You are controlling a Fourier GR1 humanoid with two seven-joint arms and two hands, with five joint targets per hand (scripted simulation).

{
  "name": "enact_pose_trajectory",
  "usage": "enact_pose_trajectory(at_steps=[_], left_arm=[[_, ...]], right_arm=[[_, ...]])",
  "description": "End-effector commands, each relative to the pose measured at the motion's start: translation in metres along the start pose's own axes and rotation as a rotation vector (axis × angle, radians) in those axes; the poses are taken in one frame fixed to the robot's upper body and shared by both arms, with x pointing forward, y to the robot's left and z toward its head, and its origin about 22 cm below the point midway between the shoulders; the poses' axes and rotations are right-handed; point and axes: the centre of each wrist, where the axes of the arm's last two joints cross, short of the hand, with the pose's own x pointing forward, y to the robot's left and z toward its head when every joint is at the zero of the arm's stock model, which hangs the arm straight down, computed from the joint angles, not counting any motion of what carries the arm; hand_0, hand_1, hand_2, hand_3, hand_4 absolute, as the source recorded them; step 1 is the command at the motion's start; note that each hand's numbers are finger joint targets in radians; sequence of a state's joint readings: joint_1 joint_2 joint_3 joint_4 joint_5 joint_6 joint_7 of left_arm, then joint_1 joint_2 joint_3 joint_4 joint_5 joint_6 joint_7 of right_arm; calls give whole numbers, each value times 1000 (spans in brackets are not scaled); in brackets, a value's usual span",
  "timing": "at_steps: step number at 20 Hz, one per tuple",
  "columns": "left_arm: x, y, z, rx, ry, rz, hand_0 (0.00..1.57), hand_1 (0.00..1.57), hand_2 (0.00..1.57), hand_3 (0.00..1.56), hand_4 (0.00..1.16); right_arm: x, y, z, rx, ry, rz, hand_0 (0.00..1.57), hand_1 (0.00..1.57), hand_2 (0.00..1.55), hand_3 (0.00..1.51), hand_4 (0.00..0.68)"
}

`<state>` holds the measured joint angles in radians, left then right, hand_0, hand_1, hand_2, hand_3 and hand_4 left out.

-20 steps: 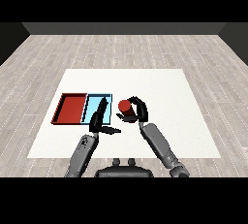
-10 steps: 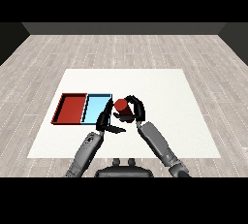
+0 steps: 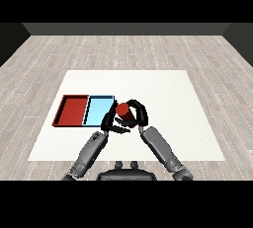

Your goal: Pick the red can and put it in the red box

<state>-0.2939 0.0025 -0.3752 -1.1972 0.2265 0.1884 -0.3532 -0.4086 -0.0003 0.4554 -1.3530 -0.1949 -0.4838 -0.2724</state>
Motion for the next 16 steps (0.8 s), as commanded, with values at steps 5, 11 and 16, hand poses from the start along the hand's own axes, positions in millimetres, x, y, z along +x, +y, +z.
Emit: enact_pose_trajectory(at_steps=[5, 11, 16], left_arm=[[4, -18, 17, -14, -3, 52, 0, 0, 0, 0, 0], [0, -29, 7, -38, -18, 55, 0, 0, 0, 0, 0], [8, -26, -17, -18, -32, 27, 0, 0, 0, 0, 0]], right_arm=[[-8, 19, -2, 32, 35, -39, 1460, 1460, 1433, 1371, 625], [-4, 27, -6, 49, 0, -52, 1497, 1497, 1450, 1378, 618], [-13, 48, 0, 54, 6, -9, 1482, 1482, 1455, 1372, 632]])
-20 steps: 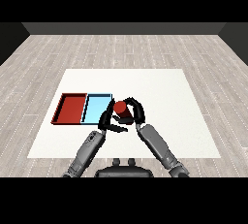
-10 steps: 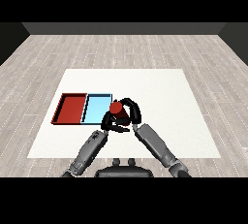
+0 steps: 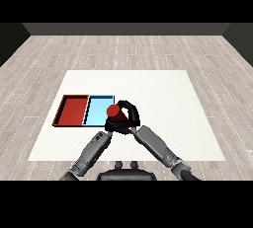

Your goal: Pick the red can and put it in the red box

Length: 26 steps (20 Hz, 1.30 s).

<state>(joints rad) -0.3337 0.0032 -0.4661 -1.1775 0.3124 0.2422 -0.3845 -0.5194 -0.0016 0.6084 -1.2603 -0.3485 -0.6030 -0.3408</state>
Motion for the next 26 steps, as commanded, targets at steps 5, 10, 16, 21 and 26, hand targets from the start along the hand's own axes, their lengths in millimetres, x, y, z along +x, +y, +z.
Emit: enact_pose_trajectory(at_steps=[5, 10, 16, 21, 26], left_arm=[[3, -7, -2, 86, -7, -70, 0, 0, 0, 0, 431], [7, -8, -10, 221, 67, -50, 1571, 1571, 1564, 1486, 988], [9, -24, -26, 260, 79, -149, 1550, 1550, 1505, 1410, 912], [16, -15, -20, 311, 15, -123, 1571, 1571, 1515, 1414, 958], [-12, -7, 7, 332, 3, -174, 1571, 1571, 1527, 1436, 1080]], right_arm=[[-14, -2, -6, 29, 8, 12, 1467, 1467, 1450, 1366, 630], [4, 13, 3, 39, 26, -20, 1479, 1479, 1455, 1367, 632], [1, 20, 6, 25, 9, -24, 1535, 1535, 1459, 1376, 606], [-4, 14, 1, 35, 14, -33, 1434, 1434, 1441, 1377, 618], [4, 6, 10, 1, 6, -127, 1324, 1324, 1316, 1254, 123]])
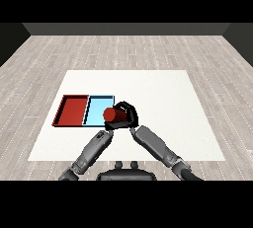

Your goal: Pick the red can and put it in the red box

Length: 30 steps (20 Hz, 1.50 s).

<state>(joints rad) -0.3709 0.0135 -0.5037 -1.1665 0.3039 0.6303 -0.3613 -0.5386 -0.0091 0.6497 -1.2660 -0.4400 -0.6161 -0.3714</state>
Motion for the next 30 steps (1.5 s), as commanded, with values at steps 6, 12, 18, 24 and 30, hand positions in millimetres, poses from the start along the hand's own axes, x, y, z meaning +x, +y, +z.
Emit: enact_pose_trajectory(at_steps=[6, 12, 18, 24, 30], left_arm=[[9, -3, -7, 29, -9, -9, 1571, 1571, 1529, 1455, 1118], [28, 1, -17, 24, -14, -32, 1571, 1571, 1567, 1497, 1135], [-16, 14, -2, 55, 31, -12, 1571, 1571, 1571, 1508, 1140], [-10, 34, -5, 73, 5, -76, 1571, 1571, 1571, 1480, 1135], [10, 67, -34, 121, -41, -212, 1571, 1571, 1571, 1472, 1134]], right_arm=[[4, 0, 3, 43, 11, 67, 0, 0, 0, 0, 0], [14, -14, -6, 33, -10, 75, 0, 0, 0, 0, 0], [30, -22, -11, -54, -60, 45, 0, 0, 0, 0, 0], [64, -90, 14, -87, -125, 36, 0, 0, 0, 0, 0], [62, -136, 49, -187, -139, 74, 0, 0, 0, 0, 0]])
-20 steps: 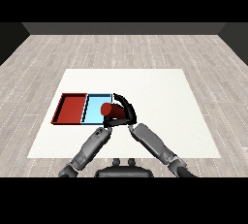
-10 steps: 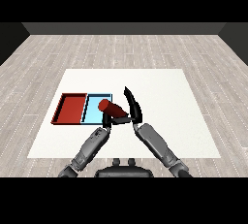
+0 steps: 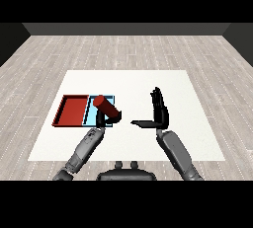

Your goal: Pick the red can and put it in the red box

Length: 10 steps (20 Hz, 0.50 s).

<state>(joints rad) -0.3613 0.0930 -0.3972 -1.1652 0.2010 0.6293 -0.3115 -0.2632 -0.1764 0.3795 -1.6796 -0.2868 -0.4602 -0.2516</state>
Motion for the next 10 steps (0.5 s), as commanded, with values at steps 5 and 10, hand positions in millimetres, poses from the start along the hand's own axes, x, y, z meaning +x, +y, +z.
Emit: enact_pose_trajectory(at_steps=[5, 10], left_arm=[[6, 110, -32, 90, -29, -219, 1571, 1571, 1571, 1473, 1112], [-2, 168, -39, 204, 44, -328, 1571, 1571, 1555, 1462, 1091]], right_arm=[[-9, -77, 58, -137, 68, 128, 0, 0, 0, 0, 0], [-8, -92, 52, -144, 93, 164, 0, 0, 0, 0, 0]])
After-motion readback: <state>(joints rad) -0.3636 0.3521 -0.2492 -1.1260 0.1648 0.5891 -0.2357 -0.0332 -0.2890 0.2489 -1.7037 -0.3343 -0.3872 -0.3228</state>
